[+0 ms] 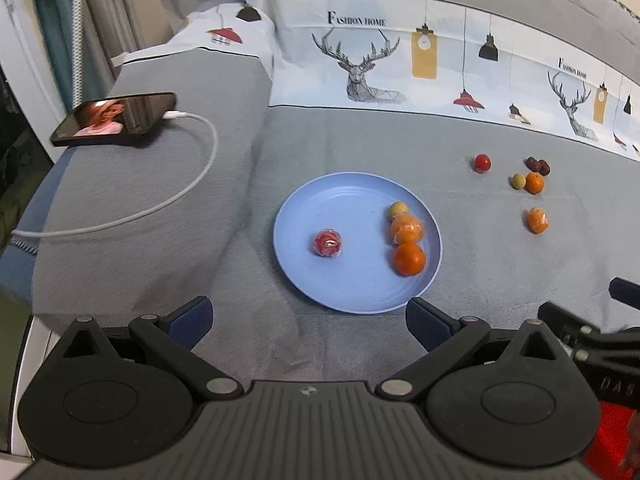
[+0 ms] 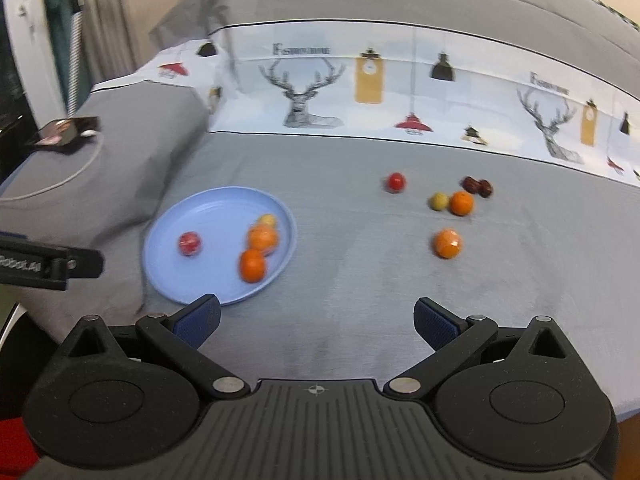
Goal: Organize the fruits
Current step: 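Lift both tools away from the plate toward the remaining fruits, then grasp the red cherry tomato with the left tool while the right tool grasps a red date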
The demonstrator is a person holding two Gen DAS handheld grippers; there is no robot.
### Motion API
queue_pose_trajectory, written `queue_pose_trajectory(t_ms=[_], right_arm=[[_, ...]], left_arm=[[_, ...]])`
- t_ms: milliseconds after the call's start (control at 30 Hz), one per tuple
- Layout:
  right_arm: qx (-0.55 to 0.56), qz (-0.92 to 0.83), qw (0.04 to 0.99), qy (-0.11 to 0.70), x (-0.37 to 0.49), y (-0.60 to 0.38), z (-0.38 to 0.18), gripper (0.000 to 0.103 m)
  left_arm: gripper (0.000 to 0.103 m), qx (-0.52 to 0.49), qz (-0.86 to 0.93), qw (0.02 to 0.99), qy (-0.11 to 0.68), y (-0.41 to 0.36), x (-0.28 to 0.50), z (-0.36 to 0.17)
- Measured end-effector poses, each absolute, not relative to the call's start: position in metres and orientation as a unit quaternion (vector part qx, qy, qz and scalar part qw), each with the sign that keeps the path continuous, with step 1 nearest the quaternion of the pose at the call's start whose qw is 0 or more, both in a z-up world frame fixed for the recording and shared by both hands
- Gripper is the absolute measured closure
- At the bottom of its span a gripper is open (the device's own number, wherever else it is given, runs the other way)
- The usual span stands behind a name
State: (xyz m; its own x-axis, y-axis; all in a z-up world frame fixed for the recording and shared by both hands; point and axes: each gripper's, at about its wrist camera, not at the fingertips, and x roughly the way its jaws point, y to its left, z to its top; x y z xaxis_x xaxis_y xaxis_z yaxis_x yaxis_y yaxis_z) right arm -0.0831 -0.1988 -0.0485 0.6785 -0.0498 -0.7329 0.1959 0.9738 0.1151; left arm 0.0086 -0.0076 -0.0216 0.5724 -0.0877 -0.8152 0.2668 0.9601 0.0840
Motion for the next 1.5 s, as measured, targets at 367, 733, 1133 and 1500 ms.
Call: queue_pose_trajectory(t_ms=[367,733,1133,1500], right_arm=[[0.112,-0.176,0.903,0.375,-0.057,-0.291,-0.07,0.001],[0.102,-0.261,0.891,0.358,0.027,-0.427,-0.134,0.001],[0.076,-0.21,0.89,0.397,0.117,-0.473,-0.218,0.001],[0.081,-0.159,0.91,0.376,0.125,-0.473,-0.205,0.081]], left_arm=[[0.0,0.127,-0.128,0.869,0.461,-0.082,0.061,-0.038],[0.0,0.126,-0.187,0.856,0.465,-0.215,0.163,-0.078],[0.0,0.187,-0.212,0.828,0.485,-0.32,0.24,-0.173],[0.073,0.159,-0.265,0.815,0.489,-0.326,0.251,-0.171]])
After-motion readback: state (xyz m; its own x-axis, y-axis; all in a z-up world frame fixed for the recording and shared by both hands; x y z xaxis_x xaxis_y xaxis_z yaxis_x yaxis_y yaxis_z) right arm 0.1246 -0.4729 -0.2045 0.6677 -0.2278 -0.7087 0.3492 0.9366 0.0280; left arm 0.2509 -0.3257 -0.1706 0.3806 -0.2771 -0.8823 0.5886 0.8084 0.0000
